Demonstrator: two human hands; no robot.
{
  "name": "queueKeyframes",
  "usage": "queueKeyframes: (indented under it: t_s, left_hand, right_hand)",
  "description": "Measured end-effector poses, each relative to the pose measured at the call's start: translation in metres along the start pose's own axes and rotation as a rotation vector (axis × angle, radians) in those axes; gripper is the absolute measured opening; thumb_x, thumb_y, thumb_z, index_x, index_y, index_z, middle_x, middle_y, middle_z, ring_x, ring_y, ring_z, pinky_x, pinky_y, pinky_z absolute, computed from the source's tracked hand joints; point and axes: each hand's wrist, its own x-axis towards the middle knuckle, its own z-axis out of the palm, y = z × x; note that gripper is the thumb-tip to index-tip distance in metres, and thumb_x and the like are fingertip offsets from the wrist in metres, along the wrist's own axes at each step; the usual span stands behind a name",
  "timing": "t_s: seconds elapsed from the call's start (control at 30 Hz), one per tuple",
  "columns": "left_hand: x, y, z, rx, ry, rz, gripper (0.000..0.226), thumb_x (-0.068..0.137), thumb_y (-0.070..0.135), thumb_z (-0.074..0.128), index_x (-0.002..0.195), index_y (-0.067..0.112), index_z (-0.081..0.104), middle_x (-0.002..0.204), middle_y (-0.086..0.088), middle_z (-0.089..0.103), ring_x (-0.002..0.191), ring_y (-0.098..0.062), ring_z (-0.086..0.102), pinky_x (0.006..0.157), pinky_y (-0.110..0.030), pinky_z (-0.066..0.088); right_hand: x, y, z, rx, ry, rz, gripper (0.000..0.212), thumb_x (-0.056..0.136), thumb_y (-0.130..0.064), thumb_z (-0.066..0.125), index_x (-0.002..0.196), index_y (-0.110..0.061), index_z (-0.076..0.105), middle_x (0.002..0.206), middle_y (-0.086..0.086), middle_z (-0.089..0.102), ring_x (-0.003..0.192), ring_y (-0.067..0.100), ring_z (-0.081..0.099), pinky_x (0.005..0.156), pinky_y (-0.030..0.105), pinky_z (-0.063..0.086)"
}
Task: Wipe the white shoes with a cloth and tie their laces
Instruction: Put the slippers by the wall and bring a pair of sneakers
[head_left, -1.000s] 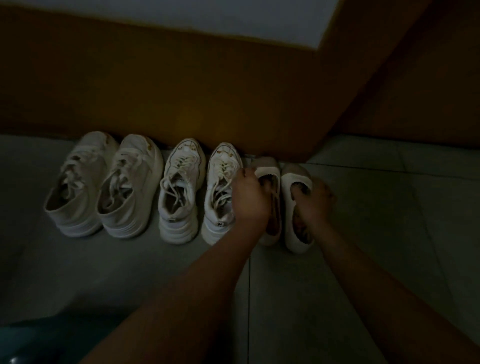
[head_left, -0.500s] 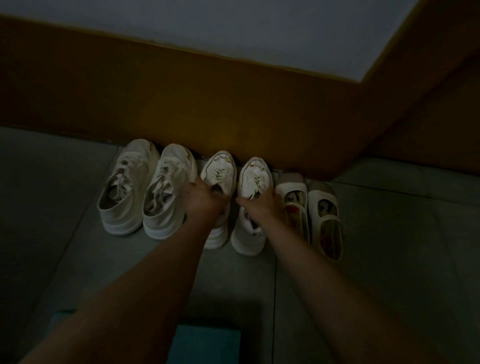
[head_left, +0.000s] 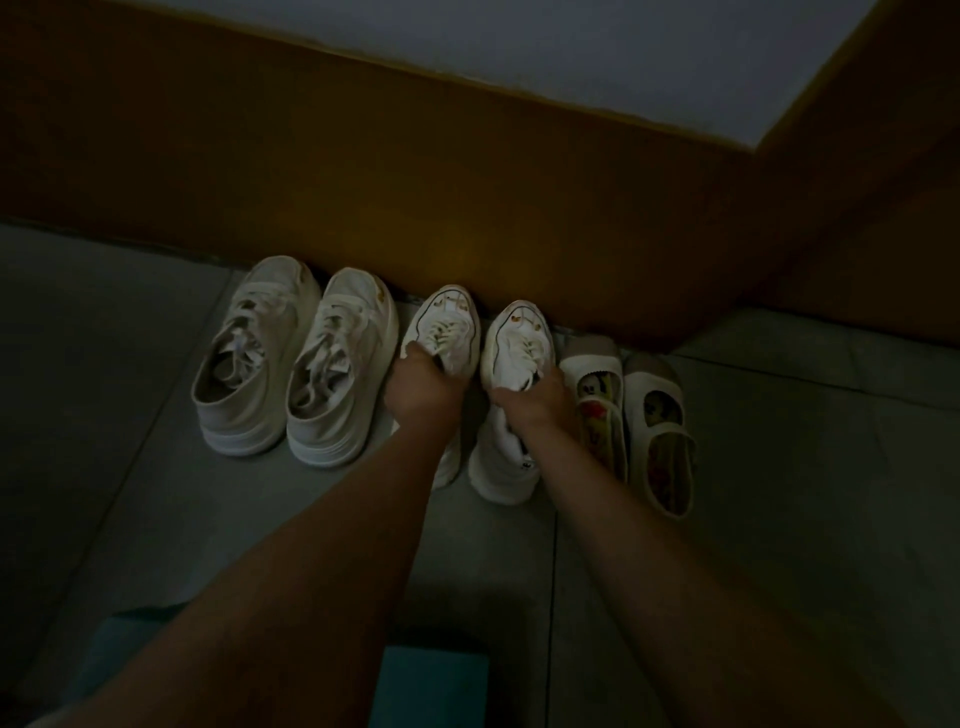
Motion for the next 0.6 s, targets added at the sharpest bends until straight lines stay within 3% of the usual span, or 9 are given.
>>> queueKeyframes:
  t_s: [0.17,0.43,0.6]
  left_hand:
    - [-0.01,0.006,-0.024,-0.091,-0.012,0.046,0.047,0.075,0.03,0.069,0.115,0.009,0.057,0.108,-0.014,0.066,0.099,-0.033,0.063,0.082,-0.043,0.053]
    - [-0.082,0.016,-0.112,-0.134,0.089,0.246,0.046,0.078,0.028,0.068,0.118,0.011,0.055,0.111,-0.009,0.065,0.103,-0.027,0.06,0.077,-0.031,0.044]
    - [-0.151,-0.016,-0.16,-0.123,0.075,0.249,0.05,0.077,0.033,0.069,0.12,0.013,0.054,0.107,-0.007,0.067,0.098,-0.025,0.063,0.078,-0.037,0.052]
  right_hand:
    - [-0.027,0.0,-0.022,0.109,0.044,-0.036,0.069,0.081,-0.026,0.069,0.14,-0.012,0.037,0.143,0.013,0.043,0.128,0.034,0.043,0.104,0.041,0.037]
    - [-0.123,-0.019,-0.064,0.102,0.085,-0.167,0.072,0.079,-0.031,0.07,0.14,-0.015,0.035,0.141,0.011,0.045,0.126,0.033,0.044,0.103,0.046,0.04]
    - [-0.205,0.0,-0.064,0.095,0.055,-0.193,0.071,0.077,-0.029,0.071,0.137,-0.012,0.039,0.139,0.01,0.047,0.125,0.031,0.047,0.102,0.044,0.042]
